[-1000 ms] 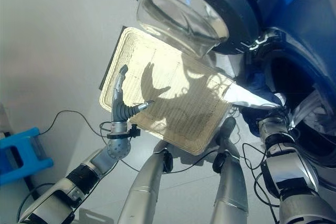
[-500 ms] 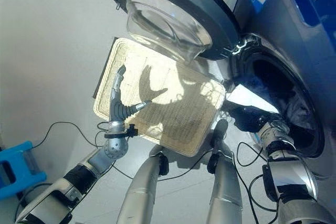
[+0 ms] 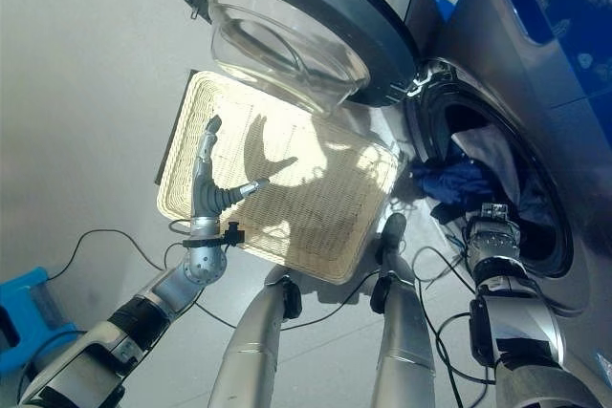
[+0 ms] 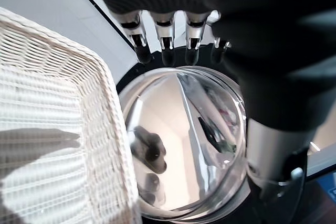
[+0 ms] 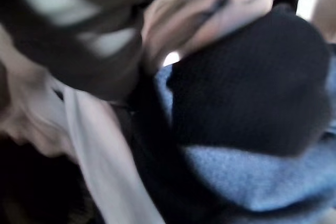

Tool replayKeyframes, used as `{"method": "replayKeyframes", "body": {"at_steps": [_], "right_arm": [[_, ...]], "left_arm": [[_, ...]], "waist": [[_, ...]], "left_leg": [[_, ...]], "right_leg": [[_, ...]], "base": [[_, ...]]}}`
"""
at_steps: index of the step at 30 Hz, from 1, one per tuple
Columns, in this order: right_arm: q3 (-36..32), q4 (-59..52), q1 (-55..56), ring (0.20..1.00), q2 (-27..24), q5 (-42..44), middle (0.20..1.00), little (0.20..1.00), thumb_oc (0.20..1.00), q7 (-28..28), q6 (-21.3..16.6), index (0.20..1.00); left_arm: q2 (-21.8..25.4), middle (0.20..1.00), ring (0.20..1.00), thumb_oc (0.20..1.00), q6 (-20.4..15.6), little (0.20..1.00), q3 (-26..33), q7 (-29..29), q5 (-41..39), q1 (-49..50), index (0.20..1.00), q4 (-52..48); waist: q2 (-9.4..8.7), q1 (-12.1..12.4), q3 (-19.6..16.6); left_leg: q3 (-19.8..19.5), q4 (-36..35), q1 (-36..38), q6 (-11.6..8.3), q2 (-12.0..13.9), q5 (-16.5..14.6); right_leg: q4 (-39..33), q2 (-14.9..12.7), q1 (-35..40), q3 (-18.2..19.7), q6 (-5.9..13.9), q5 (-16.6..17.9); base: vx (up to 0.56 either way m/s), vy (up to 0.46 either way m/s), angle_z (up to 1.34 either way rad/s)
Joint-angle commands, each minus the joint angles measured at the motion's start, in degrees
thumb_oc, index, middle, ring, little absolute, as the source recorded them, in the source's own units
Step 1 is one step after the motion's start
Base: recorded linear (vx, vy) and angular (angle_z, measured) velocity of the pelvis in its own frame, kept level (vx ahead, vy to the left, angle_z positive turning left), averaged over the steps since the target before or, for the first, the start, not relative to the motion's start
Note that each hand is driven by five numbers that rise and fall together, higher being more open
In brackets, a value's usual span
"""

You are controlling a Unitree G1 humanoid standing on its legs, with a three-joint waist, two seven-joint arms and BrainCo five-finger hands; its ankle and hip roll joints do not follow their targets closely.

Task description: Put the clothes into the washing machine.

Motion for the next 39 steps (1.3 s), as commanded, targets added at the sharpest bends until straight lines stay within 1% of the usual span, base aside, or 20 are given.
{"method": "replayKeyframes", "body": {"at_steps": [1,2,4,9,10,11,12,16,21,23,25,27,29,30,32,35,36,37,38,39], "right_arm": [[-2.67,-3.59,1.12,0.2,-4.99,4.51,0.2,0.2,0.2,-0.12,-13.46,0.2],[-3.09,-4.33,0.72,0.2,-5.4,4.51,0.2,0.2,0.2,-0.17,-15.85,0.2],[-3.19,-4.75,0.31,0.2,-5.52,4.51,0.2,0.2,0.2,-0.16,-16.83,0.2],[-3.81,-13.05,-0.32,0.2,-5.93,4.51,0.2,0.2,0.2,-2.59,-32.35,0.2],[-3.81,-13.05,-0.32,0.2,-5.93,4.51,0.2,0.2,0.2,-2.59,-32.35,0.2],[-3.99,-14.22,-0.26,0.2,-5.89,4.51,0.2,0.2,0.2,-2.71,-34.43,0.2],[-4.17,-15.43,-0.04,0.2,-6.04,4.51,0.2,0.2,0.2,-2.79,-37.0,0.2],[-5.61,-17.13,-0.69,0.2,-8.98,4.51,0.2,0.2,0.2,-2.7,-43.05,0.2],[-6.88,-17.99,-0.33,0.2,-11.44,4.51,0.2,0.2,0.2,-2.27,-45.16,0.2],[-7.34,-18.97,0.1,0.2,-12.64,4.51,0.2,0.2,0.2,-1.68,-47.23,0.2],[-7.92,-19.24,0.61,0.2,-13.2,4.51,0.2,0.2,0.2,-1.47,-48.28,0.2],[-9.07,-18.97,1.74,0.2,-14.43,4.51,0.2,0.2,0.2,-0.46,-48.66,0.2],[-9.47,-19.0,2.1,0.2,-14.84,4.51,0.2,0.2,0.2,-0.59,-48.91,0.2],[-10.52,-18.62,3.19,0.2,-16.14,4.51,0.2,0.2,0.2,-2.09,-49.74,0.2],[-11.11,-18.32,4.15,0.2,-16.64,4.51,0.2,0.2,0.2,-4.26,-49.12,0.2],[-11.12,-15.97,5.16,0.2,-16.42,4.51,0.2,0.2,0.2,-6.4,-46.43,0.2],[-10.75,-14.56,5.07,0.492,-16.58,4.51,0.492,0.492,0.492,-7.99,-44.57,0.492],[-10.18,-12.78,4.79,1.0,-16.81,4.51,1.0,1.0,1.0,-9.0,-42.17,1.0],[-9.93,-12.11,4.64,1.0,-16.96,4.51,1.0,1.0,1.0,-9.15,-41.18,1.0],[-9.09,-10.49,4.24,1.0,-17.15,4.51,1.0,1.0,1.0,-10.09,-38.84,1.0]], "left_arm": [[0.01,1.0,1.0,1.0,-0.24,1.0,0.5,0.36,-2.35,-0.48,1.0,-1.68],[0.3,1.0,1.0,1.0,-0.05,1.0,0.08,0.23,-2.91,-0.47,1.0,-1.91],[0.49,1.0,1.0,1.0,0.03,1.0,0.09,0.15,-3.12,-0.76,1.0,-2.01],[2.13,1.0,1.0,1.0,0.44,1.0,0.55,-1.59,-4.86,1.03,1.0,-4.54],[2.13,1.0,1.0,1.0,0.44,1.0,0.55,-1.59,-4.86,1.03,1.0,-4.54],[2.41,1.0,1.0,1.0,0.45,1.0,0.74,-1.63,-4.88,1.12,1.0,-4.93],[2.51,1.0,1.0,1.0,0.31,1.0,0.64,-1.6,-4.9,1.7,1.0,-5.29],[3.52,1.0,1.0,1.0,-0.1,1.0,0.95,-1.87,-5.74,2.13,1.0,-6.07],[5.02,1.0,1.0,1.0,-0.19,1.0,0.91,-2.4,-6.92,2.5,1.0,-6.62],[5.55,1.0,1.0,1.0,-0.47,1.0,1.38,-2.55,-7.11,3.26,1.0,-6.98],[5.82,1.0,1.0,1.0,-0.56,1.0,1.73,-2.74,-7.04,3.7,1.0,-7.37],[6.41,1.0,1.0,1.0,-0.52,1.0,1.98,-3.01,-7.35,4.26,1.0,-7.87],[6.59,1.0,1.0,1.0,-0.56,1.0,2.1,-3.14,-7.46,4.45,1.0,-7.85],[7.01,1.0,1.0,1.0,-0.49,1.0,2.3,-3.5,-7.81,4.93,1.0,-7.73],[7.19,1.0,1.0,1.0,-0.54,1.0,2.41,-3.49,-8.04,5.18,1.0,-7.76],[6.9,1.0,1.0,1.0,-1.01,1.0,2.1,-3.45,-7.57,5.37,1.0,-7.41],[6.79,1.0,1.0,1.0,-0.93,1.0,1.84,-3.26,-7.3,5.21,1.0,-7.55],[6.66,1.0,1.0,1.0,-0.93,1.0,1.58,-3.09,-7.16,4.97,1.0,-7.46],[6.61,1.0,1.0,1.0,-0.96,1.0,1.48,-2.96,-7.13,4.87,1.0,-7.41],[6.4,1.0,1.0,1.0,-0.88,1.0,1.13,-2.42,-6.99,4.65,1.0,-7.24]], "waist": [[2.58,0.59,-0.58],[2.62,0.65,-0.58],[2.62,0.68,-0.58],[2.46,0.3,-0.58],[2.46,0.3,-0.58],[2.43,0.21,-0.58],[2.4,0.2,-0.58],[2.53,0.14,-0.58],[2.39,-0.02,-0.58],[2.35,-0.12,-0.58],[2.36,-0.17,-0.58],[2.36,-0.28,-0.58],[2.29,-0.36,-0.58],[1.82,-0.5,-0.58],[1.55,-0.61,-0.58],[1.34,-0.56,-0.58],[1.35,-0.46,-0.58],[1.39,-0.27,-0.58],[1.43,-0.21,-0.58],[1.51,-0.06,-0.58]], "left_leg": [[0.0,1.42,1.76,-2.92,-3.22,-5.95],[-0.07,1.46,2.26,-3.02,-3.21,-6.33],[-0.06,1.34,1.77,-2.93,-3.19,-5.82],[0.05,1.43,2.95,-3.16,-3.09,-6.44],[0.05,1.43,2.95,-3.16,-3.09,-6.44],[0.18,1.17,2.62,-3.05,-3.02,-5.94],[0.13,1.07,3.35,-3.14,-3.04,-6.42],[0.33,0.82,3.29,-3.16,-2.88,-5.8],[0.38,0.51,3.95,-3.3,-2.76,-5.67],[0.45,0.05,4.47,-3.42,-2.66,-5.45],[0.51,-0.05,4.7,-3.47,-2.53,-5.44],[0.52,-0.08,4.94,-3.51,-2.42,-5.46],[0.52,0.02,4.95,-3.55,-2.37,-5.48],[0.66,0.46,4.83,-3.62,-2.06,-5.59],[0.59,0.69,4.74,-3.6,-1.92,-5.68],[0.42,0.95,4.74,-3.51,-1.92,-5.74],[0.41,0.88,4.84,-3.49,-1.96,-5.69],[0.41,0.82,4.96,-3.39,-2.06,-5.65],[0.41,0.79,4.96,-3.38,-2.06,-5.63],[0.34,0.82,4.9,-3.36,-2.14,-5.55]], "right_leg": [[5.95,2.44,0.57,-0.32,5.86,-4.26],[6.15,2.39,1.03,-0.28,6.04,-4.66],[5.93,2.41,0.62,-0.38,5.85,-4.16],[6.07,2.66,1.7,-0.19,5.91,-4.88],[6.07,2.66,1.7,-0.19,5.91,-4.88],[5.75,2.69,1.41,-0.26,5.7,-4.43],[5.8,2.69,2.07,-0.15,5.89,-4.96],[5.39,2.37,2.14,-0.38,5.77,-4.38],[5.05,2.38,2.89,-0.39,5.85,-4.37],[4.74,2.55,3.41,-0.38,5.78,-4.43],[4.8,2.52,3.59,-0.36,5.79,-4.52],[5.03,2.5,3.81,-0.32,5.81,-4.69],[5.16,2.5,3.84,-0.32,5.83,-4.74],[5.4,2.37,3.92,-0.41,5.92,-4.8],[5.59,2.4,3.91,-0.44,5.98,-4.82],[5.61,2.38,4.05,-0.45,5.96,-4.81],[5.47,2.4,4.16,-0.46,5.91,-4.77],[5.38,2.33,4.27,-0.59,5.86,-4.7],[5.35,2.3,4.29,-0.62,5.85,-4.7],[5.29,2.25,4.29,-0.64,5.8,-4.65]], "base": [[0.02,-0.045,-0.03],[-0.02,-0.044,-0.03],[0.0,0.0,0.0],[0.0,-0.008,0.0],[0.0,0.0,0.0],[0.0,0.0,0.0],[-0.01,0.004,-0.04],[0.0,0.001,-0.02],[0.0,0.0,0.0],[0.0,0.0,0.0],[0.0,0.0,0.0],[0.0,0.0,0.0],[0.01,-0.016,0.0],[0.01,-0.037,-0.02],[0.01,-0.026,-0.01],[0.0,0.0,0.0],[0.0,0.0,0.0],[0.0,0.0,0.0],[0.0,0.0,0.0],[0.0,0.0,0.0]]}}
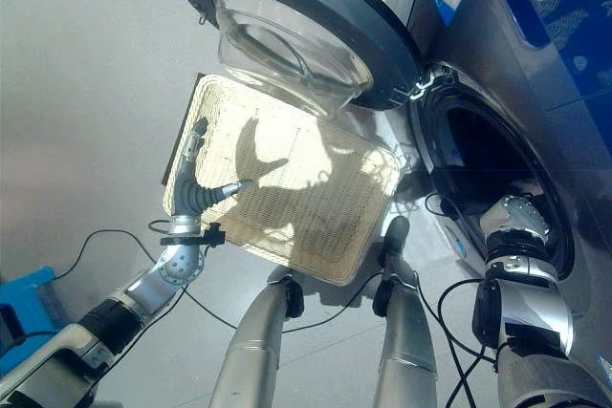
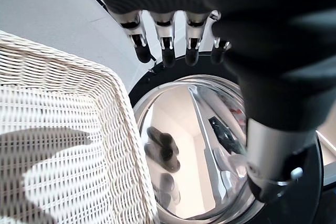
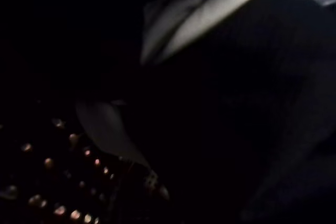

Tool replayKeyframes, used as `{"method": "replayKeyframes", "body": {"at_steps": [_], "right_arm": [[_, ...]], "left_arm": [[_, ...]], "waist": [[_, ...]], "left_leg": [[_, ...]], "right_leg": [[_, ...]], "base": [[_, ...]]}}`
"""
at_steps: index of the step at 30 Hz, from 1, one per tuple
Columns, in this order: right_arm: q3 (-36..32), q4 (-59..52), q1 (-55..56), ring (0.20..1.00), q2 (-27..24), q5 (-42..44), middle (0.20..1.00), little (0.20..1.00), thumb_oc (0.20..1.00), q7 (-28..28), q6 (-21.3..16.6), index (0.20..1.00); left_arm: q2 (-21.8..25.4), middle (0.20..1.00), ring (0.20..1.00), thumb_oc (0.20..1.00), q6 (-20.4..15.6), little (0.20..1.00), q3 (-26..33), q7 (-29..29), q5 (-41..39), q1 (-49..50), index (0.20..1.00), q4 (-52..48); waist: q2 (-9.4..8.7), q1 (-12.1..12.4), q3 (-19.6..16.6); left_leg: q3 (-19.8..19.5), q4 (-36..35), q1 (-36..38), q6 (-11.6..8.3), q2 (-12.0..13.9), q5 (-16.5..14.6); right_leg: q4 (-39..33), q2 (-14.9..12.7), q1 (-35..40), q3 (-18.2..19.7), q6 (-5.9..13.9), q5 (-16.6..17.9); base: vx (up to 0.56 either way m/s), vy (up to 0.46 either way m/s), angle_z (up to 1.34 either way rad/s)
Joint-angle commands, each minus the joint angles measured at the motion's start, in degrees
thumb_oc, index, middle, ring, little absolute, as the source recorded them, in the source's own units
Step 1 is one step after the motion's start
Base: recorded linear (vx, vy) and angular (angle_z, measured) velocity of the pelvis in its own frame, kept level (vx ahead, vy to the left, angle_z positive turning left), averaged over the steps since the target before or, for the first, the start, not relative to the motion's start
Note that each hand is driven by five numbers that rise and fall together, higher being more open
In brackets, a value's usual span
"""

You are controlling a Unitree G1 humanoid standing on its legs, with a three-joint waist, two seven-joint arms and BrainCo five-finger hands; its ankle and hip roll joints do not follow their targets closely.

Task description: Put the clothes into the washing machine.

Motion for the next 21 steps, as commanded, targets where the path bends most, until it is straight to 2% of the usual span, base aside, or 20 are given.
{"method": "replayKeyframes", "body": {"at_steps": [1,2,4,8,10,13,15,18,21], "right_arm": [[-0.65,2.15,5.45,1.0,-14.42,-0.52,1.0,1.0,1.0,-4.72,-1.29,1.0],[-0.65,2.15,5.45,1.0,-14.42,-0.52,1.0,1.0,1.0,-4.72,-1.29,1.0],[2.34,6.89,3.99,1.0,-14.92,-2.34,1.0,1.0,1.0,-5.5,5.44,1.0],[4.22,8.3,3.07,1.0,-14.69,-8.09,1.0,1.0,1.0,-11.05,8.28,1.0],[5.07,9.24,2.54,1.0,-14.59,-11.46,1.0,1.0,1.0,-16.01,9.21,1.0],[6.76,11.29,1.42,1.0,-15.15,-20.18,1.0,1.0,1.0,-27.85,12.81,1.0],[7.91,11.86,0.53,1.0,-15.9,-24.34,1.0,1.0,1.0,-33.11,14.36,1.0],[8.99,12.45,-0.09,1.0,-16.64,-26.74,1.0,1.0,1.0,-37.67,15.89,1.0],[10.21,13.81,-0.81,1.0,-17.83,-32.05,1.0,1.0,1.0,-41.26,19.13,1.0]], "left_arm": [[-1.67,1.0,1.0,1.0,-2.63,1.0,2.0,1.71,0.42,0.55,1.0,-2.25],[-1.67,1.0,1.0,1.0,-2.63,1.0,2.0,1.71,0.42,0.55,1.0,-2.25],[-1.8,1.0,1.0,1.0,-2.35,1.0,1.58,2.32,0.18,-0.2,1.0,-1.59],[-1.9,1.0,1.0,1.0,-2.2,1.0,1.9,2.23,0.12,-0.41,1.0,-1.02],[-1.94,1.0,1.0,1.0,-2.18,1.0,1.88,1.93,0.25,-0.54,1.0,-0.85],[-2.26,1.0,1.0,1.0,-2.22,1.0,1.54,2.18,0.42,-0.33,1.0,-0.93],[-2.44,1.0,1.0,1.0,-2.25,1.0,1.37,2.34,0.75,-0.22,1.0,-1.21],[-2.65,1.0,1.0,1.0,-2.03,1.0,1.13,2.57,1.1,0.14,1.0,-1.67],[-2.86,1.0,1.0,1.0,-1.78,1.0,0.84,2.95,1.46,0.62,1.0,-2.13]], "waist": [[1.74,-1.68,-0.93],[1.74,-1.68,-0.93],[2.09,-1.2,-0.93],[2.17,-0.88,-0.93],[2.19,-0.7,-0.93],[2.36,-0.39,-0.93],[2.41,-0.18,-0.93],[2.46,-0.07,-0.93],[2.52,0.13,-0.93]], "left_leg": [[-0.04,-0.25,3.63,-3.27,-2.83,-4.9],[-0.04,-0.25,3.63,-3.27,-2.83,-4.9],[-0.24,-0.46,3.79,-3.19,-3.06,-4.78],[-0.19,-0.51,3.66,-3.01,-3.07,-4.79],[-0.26,-0.39,3.37,-2.9,-3.12,-4.8],[-0.34,-0.43,3.4,-2.65,-3.25,-5.02],[-0.4,-0.49,3.26,-2.49,-3.36,-4.89],[-0.41,-0.18,3.52,-2.53,-3.42,-5.41],[-0.46,-0.1,3.53,-2.33,-3.47,-5.49]], "right_leg": [[5.65,1.65,2.78,-1.1,6.05,-5.04],[5.65,1.65,2.78,-1.1,6.05,-5.04],[5.54,1.59,2.96,-1.21,5.92,-5.11],[5.72,1.39,2.87,-1.55,5.88,-5.22],[5.85,1.31,2.59,-1.63,5.87,-5.15],[6.07,1.32,2.61,-1.74,5.85,-5.44],[6.04,1.35,2.52,-1.81,5.84,-5.35],[6.32,1.29,2.8,-1.8,6.05,-5.82],[6.49,1.3,2.86,-1.89,6.03,-5.95]], "base": [[0.0,0.0,0.0],[0.0,0.0,0.0],[0.0,0.0,0.0],[0.01,0.001,0.02],[0.0,0.0,0.0],[0.0,0.0,0.0],[0.0,0.0,0.0],[0.0,0.0,0.0],[0.0,0.0,0.0]]}}
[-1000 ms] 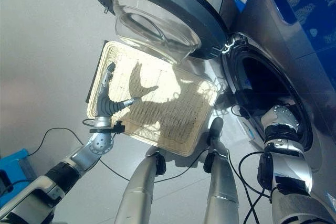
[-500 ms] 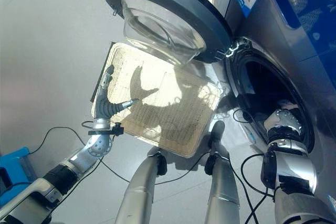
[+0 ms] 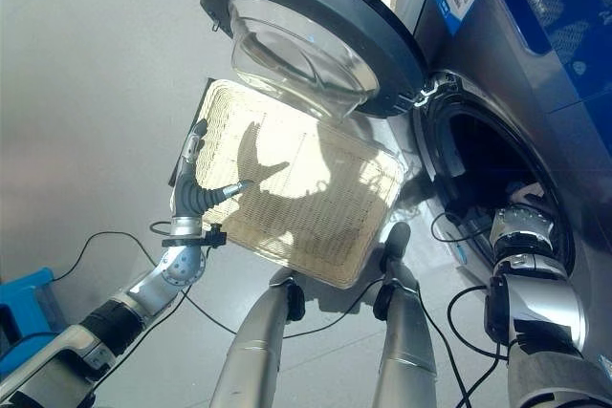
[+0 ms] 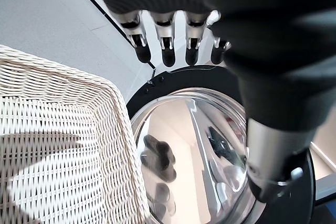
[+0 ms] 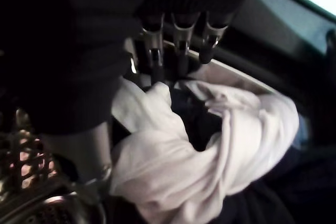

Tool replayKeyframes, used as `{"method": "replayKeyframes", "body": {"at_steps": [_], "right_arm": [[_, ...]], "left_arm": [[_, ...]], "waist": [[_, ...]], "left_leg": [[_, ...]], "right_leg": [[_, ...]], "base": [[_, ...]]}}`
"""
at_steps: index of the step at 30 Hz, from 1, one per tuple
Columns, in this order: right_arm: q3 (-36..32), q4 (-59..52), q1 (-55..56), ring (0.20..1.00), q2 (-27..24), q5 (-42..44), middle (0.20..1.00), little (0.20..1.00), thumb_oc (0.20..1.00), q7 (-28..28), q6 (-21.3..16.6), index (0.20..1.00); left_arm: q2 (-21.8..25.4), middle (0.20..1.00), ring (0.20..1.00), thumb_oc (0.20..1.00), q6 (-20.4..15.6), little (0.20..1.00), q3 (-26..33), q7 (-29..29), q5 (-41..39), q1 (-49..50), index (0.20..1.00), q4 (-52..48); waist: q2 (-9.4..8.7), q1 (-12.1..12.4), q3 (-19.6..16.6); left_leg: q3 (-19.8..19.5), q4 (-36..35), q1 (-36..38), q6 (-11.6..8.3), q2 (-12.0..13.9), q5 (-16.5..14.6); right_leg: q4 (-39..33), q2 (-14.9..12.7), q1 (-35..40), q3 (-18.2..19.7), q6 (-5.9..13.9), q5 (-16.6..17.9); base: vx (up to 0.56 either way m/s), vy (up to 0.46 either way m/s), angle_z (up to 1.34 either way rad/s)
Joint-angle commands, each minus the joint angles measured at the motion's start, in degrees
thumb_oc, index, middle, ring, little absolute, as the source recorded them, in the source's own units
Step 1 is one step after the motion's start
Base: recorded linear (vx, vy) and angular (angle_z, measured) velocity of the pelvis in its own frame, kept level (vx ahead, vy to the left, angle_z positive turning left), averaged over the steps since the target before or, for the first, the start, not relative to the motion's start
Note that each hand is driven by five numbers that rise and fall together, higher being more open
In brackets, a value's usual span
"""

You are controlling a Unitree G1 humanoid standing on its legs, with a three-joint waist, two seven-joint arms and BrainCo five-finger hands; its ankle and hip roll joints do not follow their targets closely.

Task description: Put the clothes into the washing machine.

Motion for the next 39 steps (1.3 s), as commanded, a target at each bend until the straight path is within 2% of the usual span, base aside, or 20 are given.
{"method": "replayKeyframes", "body": {"at_steps": [1,2,3,5,6,7,8,9,10,12,13,18,19,20,26,28,33,36,39], "right_arm": [[4.4,1.54,1.96,1.0,-13.65,-11.97,1.0,1.0,1.0,-9.44,-0.87,1.0],[5.36,1.38,1.58,1.0,-13.91,-17.31,1.0,1.0,1.0,-13.34,1.91,1.0],[5.83,1.43,1.56,1.0,-13.91,-19.85,1.0,1.0,1.0,-14.84,3.19,1.0],[5.83,1.43,1.56,1.0,-13.91,-19.85,1.0,1.0,1.0,-14.84,3.19,1.0],[6.53,1.64,1.32,1.0,-14.15,-25.05,1.0,1.0,1.0,-17.33,6.89,1.0],[10.18,1.55,0.56,1.0,-14.72,-38.8,1.0,1.0,1.0,-23.53,17.84,1.0],[11.96,1.25,0.02,1.0,-14.96,-44.41,1.0,1.0,1.0,-25.71,23.16,1.0],[14.47,1.66,-0.63,1.0,-15.35,-51.63,1.0,1.0,1.0,-25.16,30.99,1.0],[16.43,1.62,-0.67,1.0,-15.47,-55.79,1.0,1.0,1.0,-24.41,35.78,1.0],[19.3,1.32,-0.77,1.0,-15.6,-62.11,1.0,1.0,1.0,-23.06,41.57,1.0],[21.97,1.31,-0.9,1.0,-15.86,-68.39,1.0,1.0,1.0,-21.68,47.15,1.0],[22.57,1.34,-0.87,1.0,-15.93,-69.65,1.0,1.0,1.0,-21.41,48.01,1.0],[27.61,2.03,0.1,1.0,-16.93,-78.31,1.0,1.0,1.0,-19.62,53.77,1.0],[27.65,2.06,0.28,1.0,-16.94,-78.95,1.0,1.0,1.0,-19.66,53.75,1.0],[27.9,2.23,1.82,1.0,-17.09,-83.34,1.0,1.0,1.0,-19.22,51.18,1.0],[29.29,0.29,2.69,1.0,-16.29,-89.83,1.0,1.0,1.0,-17.03,48.0,1.0],[34.58,-2.84,4.43,1.0,-14.25,-100.93,1.0,1.0,1.0,-13.16,44.98,1.0],[37.11,-2.63,4.71,1.0,-13.5,-104.15,1.0,1.0,1.0,-15.07,43.12,1.0],[37.75,-1.92,4.72,1.0,-11.68,-106.4,1.0,1.0,1.0,-19.5,41.52,1.0]], "left_arm": [[-2.4,1.0,1.0,1.0,-1.73,1.0,1.29,1.73,1.45,0.72,1.0,-2.27],[-2.52,1.0,1.0,1.0,-2.02,1.0,1.6,1.48,1.6,0.72,1.0,-2.13],[-2.72,1.0,1.0,1.0,-2.01,1.0,1.56,1.5,1.74,0.94,1.0,-2.17],[-2.72,1.0,1.0,1.0,-2.01,1.0,1.56,1.5,1.74,0.94,1.0,-2.17],[-2.75,1.0,1.0,1.0,-1.93,1.0,1.67,1.37,1.74,0.9,1.0,-2.31],[-3.18,1.0,1.0,1.0,-2.08,1.0,1.88,1.1,1.99,1.08,1.0,-2.31],[-3.43,1.0,1.0,1.0,-2.18,1.0,2.17,0.98,2.2,1.37,1.0,-2.37],[-3.39,1.0,1.0,1.0,-2.8,1.0,2.69,0.58,2.07,1.75,1.0,-2.3],[-3.4,1.0,1.0,1.0,-3.18,1.0,3.23,0.12,2.04,2.1,1.0,-2.31],[-3.44,1.0,1.0,1.0,-3.45,1.0,3.89,-0.2,2.13,2.57,1.0,-2.52],[-3.42,1.0,1.0,1.0,-4.02,1.0,4.43,-0.4,2.31,3.07,1.0,-2.4],[-3.39,1.0,1.0,1.0,-4.18,1.0,4.53,-0.44,2.32,3.22,1.0,-2.39],[-2.98,1.0,1.0,1.0,-5.47,1.0,5.09,-0.01,3.07,4.61,1.0,-2.82],[-2.93,1.0,1.0,1.0,-5.48,1.0,5.1,0.04,3.07,4.7,1.0,-2.89],[-2.31,1.0,1.0,1.0,-5.29,1.0,5.12,-0.07,2.74,5.04,1.0,-3.71],[-2.45,1.0,1.0,1.0,-5.08,1.0,5.19,-0.31,2.99,5.22,1.0,-4.15],[-3.21,1.0,1.0,1.0,-5.12,1.0,5.36,-0.38,3.81,4.9,1.0,-3.42],[-3.26,1.0,1.0,1.0,-5.52,1.0,5.06,-0.09,3.94,4.45,1.0,-2.49],[-3.68,1.0,1.0,1.0,-5.43,1.0,4.18,0.7,4.17,3.51,1.0,-1.22]], "waist": [[2.55,0.15,-0.93],[2.54,0.18,-0.93],[2.59,0.18,-0.93],[2.59,0.18,-0.93],[2.65,0.19,-0.93],[2.78,0.3,-0.93],[2.87,0.28,-0.93],[3.03,0.34,-0.93],[3.13,0.4,-0.93],[3.23,0.41,-0.93],[3.31,0.45,-0.93],[3.35,0.44,-0.93],[3.47,0.51,-0.93],[3.49,0.51,-0.93],[3.36,0.51,-0.93],[3.06,0.47,-0.93],[2.67,0.25,-0.93],[2.65,0.28,-0.93],[2.83,0.39,-0.93]], "left_leg": [[-0.13,0.26,2.34,-2.8,-2.64,-5.36],[-0.1,0.31,1.89,-2.62,-2.67,-4.99],[-0.1,0.44,2.24,-2.7,-2.68,-5.4],[-0.1,0.44,2.24,-2.7,-2.68,-5.4],[-0.04,0.5,2.17,-2.6,-2.66,-5.44],[-0.03,0.71,2.08,-2.35,-2.74,-5.52],[-0.01,0.84,2.05,-2.28,-2.77,-5.54],[0.06,0.82,2.06,-2.26,-2.79,-5.52],[0.2,0.8,2.07,-2.2,-2.77,-5.46],[0.39,0.66,2.06,-2.01,-2.75,-5.41],[0.41,0.62,1.9,-1.85,-2.71,-5.42],[0.42,0.64,1.83,-1.81,-2.71,-5.43],[0.72,0.25,1.68,-1.63,-2.61,-5.29],[0.72,0.27,1.66,-1.61,-2.59,-5.31],[0.58,0.44,1.48,-1.46,-2.65,-5.5],[0.42,0.75,0.94,-1.31,-2.79,-5.63],[0.43,0.78,0.71,-1.2,-2.76,-5.63],[0.43,0.84,0.53,-1.09,-2.79,-5.63],[0.26,1.22,0.29,-1.06,-2.79,-5.83]], "right_leg": [[7.16,2.06,1.09,-1.45,4.98,-5.84],[7.04,2.06,0.68,-1.49,4.81,-5.45],[7.26,2.04,0.94,-1.36,4.99,-5.83],[7.26,2.04,0.94,-1.36,4.99,-5.83],[7.4,2.02,0.8,-1.34,4.99,-5.87],[7.41,1.94,0.68,-1.25,5.04,-5.76],[7.46,1.94,0.63,-1.2,5.05,-5.75],[7.33,2.03,0.63,-1.15,5.09,-5.77],[7.32,2.09,0.61,-1.15,5.06,-5.8],[7.2,2.08,0.45,-1.15,5.06,-5.7],[7.28,2.1,0.25,-1.19,5.04,-5.77],[7.32,2.08,0.17,-1.18,5.05,-5.78],[6.65,2.14,0.22,-1.35,5.18,-5.76],[6.7,2.13,0.19,-1.34,5.19,-5.77],[6.76,2.05,0.1,-1.45,5.4,-5.71],[6.66,2.07,-0.23,-1.56,5.46,-5.57],[6.55,1.95,-0.46,-1.62,5.55,-5.47],[6.41,1.8,-0.57,-1.77,5.64,-5.36],[6.8,1.61,-0.82,-1.82,5.77,-5.45]], "base": [[0.0,0.0,0.0],[0.0,0.0,0.0],[0.0,0.0,0.0],[0.0,0.0,0.0],[0.0,0.0,0.0],[0.0,0.039,0.01],[-0.01,0.052,0.01],[-0.01,0.047,0.0],[-0.01,0.043,0.0],[0.0,0.0,0.0],[0.0,0.0,0.0],[0.0,0.0,0.0],[0.0,0.0,0.0],[0.0,0.0,0.0],[0.0,0.0,0.0],[0.0,0.0,0.0],[0.0,0.0,0.02],[0.0,0.0,0.0],[0.0,0.0,0.0]]}}
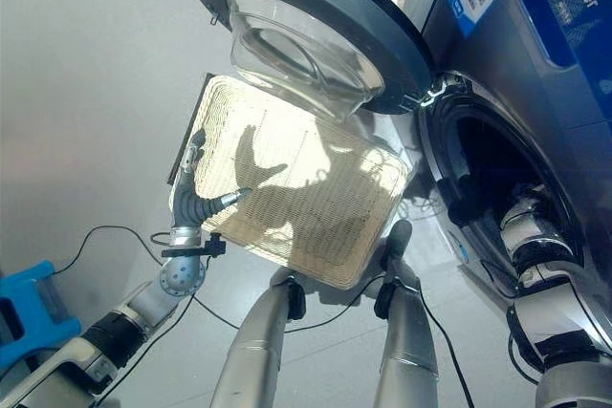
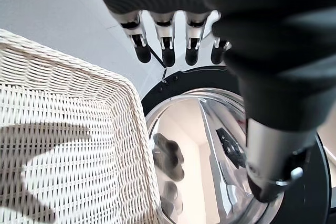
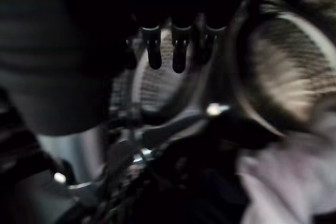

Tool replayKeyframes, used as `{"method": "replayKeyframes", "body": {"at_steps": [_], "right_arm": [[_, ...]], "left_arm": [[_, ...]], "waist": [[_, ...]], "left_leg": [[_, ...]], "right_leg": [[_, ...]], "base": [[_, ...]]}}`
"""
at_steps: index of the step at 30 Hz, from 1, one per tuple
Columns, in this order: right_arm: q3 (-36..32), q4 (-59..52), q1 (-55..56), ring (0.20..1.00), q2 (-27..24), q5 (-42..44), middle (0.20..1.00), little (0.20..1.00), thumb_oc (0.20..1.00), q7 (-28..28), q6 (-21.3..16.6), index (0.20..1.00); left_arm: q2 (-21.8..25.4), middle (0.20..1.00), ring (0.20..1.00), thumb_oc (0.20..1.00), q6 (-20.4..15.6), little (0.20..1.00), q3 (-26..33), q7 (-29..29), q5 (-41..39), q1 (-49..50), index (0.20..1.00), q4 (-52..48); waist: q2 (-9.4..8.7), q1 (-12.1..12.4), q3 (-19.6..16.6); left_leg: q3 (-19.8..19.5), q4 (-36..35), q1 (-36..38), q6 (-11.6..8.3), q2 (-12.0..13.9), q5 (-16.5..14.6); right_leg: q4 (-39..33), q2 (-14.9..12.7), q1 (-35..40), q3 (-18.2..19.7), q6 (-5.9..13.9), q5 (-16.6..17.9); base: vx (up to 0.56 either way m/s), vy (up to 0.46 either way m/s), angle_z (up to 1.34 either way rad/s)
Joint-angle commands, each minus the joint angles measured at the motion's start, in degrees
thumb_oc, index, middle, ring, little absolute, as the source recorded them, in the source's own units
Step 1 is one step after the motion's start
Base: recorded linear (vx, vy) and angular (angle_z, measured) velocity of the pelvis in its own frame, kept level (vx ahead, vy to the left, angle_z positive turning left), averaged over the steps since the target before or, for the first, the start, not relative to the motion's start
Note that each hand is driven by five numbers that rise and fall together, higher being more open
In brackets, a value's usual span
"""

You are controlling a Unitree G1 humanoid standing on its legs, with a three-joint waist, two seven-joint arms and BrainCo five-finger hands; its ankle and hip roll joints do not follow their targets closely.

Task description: Put the clothes into the washing machine.

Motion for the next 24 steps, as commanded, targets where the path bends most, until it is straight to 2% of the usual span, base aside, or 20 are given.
{"method": "replayKeyframes", "body": {"at_steps": [1,3,5,7,10,14,18,20,22,23,24], "right_arm": [[1.12,1.38,0.17,1.0,-4.24,-3.17,1.0,1.0,1.0,-5.53,-1.64,1.0],[0.55,1.38,0.79,1.0,-2.33,-4.03,1.0,1.0,1.0,-10.18,-1.99,1.0],[0.42,1.19,0.95,1.0,-1.9,-4.02,1.0,1.0,1.0,-11.48,-1.72,1.0],[0.07,0.88,1.0,1.0,-0.21,-4.93,1.0,1.0,1.0,-15.63,-0.9,1.0],[0.53,0.84,0.57,1.0,0.78,-7.91,1.0,1.0,1.0,-16.91,-0.1,1.0],[3.53,0.03,-0.29,1.0,1.85,-14.97,1.0,1.0,1.0,-15.73,2.17,1.0],[5.49,-0.75,0.01,1.0,2.62,-18.69,1.0,1.0,1.0,-14.66,2.5,1.0],[7.26,-1.69,0.55,1.0,3.61,-24.73,1.0,1.0,1.0,-12.77,1.42,1.0],[7.38,-1.74,0.56,1.0,3.67,-25.19,1.0,1.0,1.0,-12.63,1.39,1.0],[9.99,-2.53,0.55,1.0,5.02,-29.39,1.0,1.0,1.0,-10.94,0.04,1.0],[10.1,-2.59,0.57,1.0,5.09,-29.49,1.0,1.0,1.0,-10.83,-0.06,1.0]], "left_arm": [[-1.76,1.0,1.0,1.0,-3.1,1.0,1.48,1.8,3.15,-0.03,1.0,-1.56],[-2.48,1.0,1.0,1.0,-3.22,1.0,0.94,2.1,3.18,-0.6,1.0,-0.6],[-2.7,1.0,1.0,1.0,-3.29,1.0,0.87,2.19,3.27,-0.63,1.0,-0.51],[-4.02,1.0,1.0,1.0,-3.31,1.0,0.38,2.95,4.19,-1.05,1.0,0.01],[-4.71,1.0,1.0,1.0,-2.93,1.0,-0.1,3.36,4.28,-1.92,1.0,0.41],[-5.24,1.0,1.0,1.0,-2.4,1.0,-0.27,3.36,4.3,-3.05,1.0,1.31],[-5.44,1.0,1.0,1.0,-2.44,1.0,-0.25,3.27,4.12,-3.31,1.0,1.92],[-5.78,1.0,1.0,1.0,-3.09,1.0,-0.03,2.97,4.6,-3.22,1.0,2.61],[-5.79,1.0,1.0,1.0,-3.08,1.0,-0.01,2.95,4.64,-3.22,1.0,2.6],[-6.47,1.0,1.0,1.0,-2.57,1.0,-0.23,2.69,5.08,-3.71,1.0,3.63],[-6.51,1.0,1.0,1.0,-2.5,1.0,-0.25,2.65,5.1,-3.72,1.0,3.69]], "waist": [[2.34,0.28,-1.08],[2.51,0.26,-1.08],[2.6,0.25,-1.08],[3.0,0.18,-1.08],[3.3,0.14,-1.08],[3.44,0.22,-1.08],[3.27,0.19,-1.08],[3.09,0.25,-1.08],[3.08,0.25,-1.08],[2.93,0.36,-1.08],[2.91,0.36,-1.08]], "left_leg": [[0.64,2.15,0.81,-1.11,-2.58,-5.77],[0.57,2.29,0.93,-1.14,-2.77,-5.95],[0.55,2.26,0.94,-1.14,-2.84,-5.97],[0.52,2.23,0.9,-1.11,-3.11,-6.1],[0.58,2.34,0.61,-1.08,-3.25,-6.16],[0.48,2.44,0.23,-0.95,-3.51,-6.09],[0.38,2.48,0.03,-0.92,-3.57,-6.04],[0.24,2.33,0.01,-0.91,-3.62,-5.98],[0.23,2.34,0.0,-0.9,-3.62,-5.98],[0.24,2.34,0.1,-0.86,-3.61,-5.95],[0.22,2.35,0.11,-0.87,-3.62,-5.96]], "right_leg": [[6.58,1.95,-0.31,-0.81,5.74,-4.75],[6.57,1.89,-0.18,-0.83,5.81,-4.8],[6.55,1.89,-0.19,-0.78,5.82,-4.81],[6.52,1.9,-0.29,-0.58,5.85,-4.93],[6.55,1.74,-0.6,-0.52,5.94,-4.93],[6.44,1.43,-0.92,-0.64,6.09,-4.67],[6.29,1.35,-1.03,-0.71,6.13,-4.52],[5.96,1.33,-0.96,-0.81,6.19,-4.34],[5.95,1.32,-0.96,-0.82,6.19,-4.34],[5.89,1.24,-0.78,-0.97,6.19,-4.33],[5.89,1.23,-0.76,-0.99,6.19,-4.33]], "base": [[0.0,0.0,0.0],[0.0,0.0,0.0],[0.0,0.0,0.0],[0.0,0.037,0.01],[0.0,0.025,0.01],[-0.01,0.002,0.02],[0.0,0.0,0.01],[0.0,0.0,0.0],[0.0,0.0,0.0],[0.0,0.0,0.0],[0.0,0.0,0.0]]}}
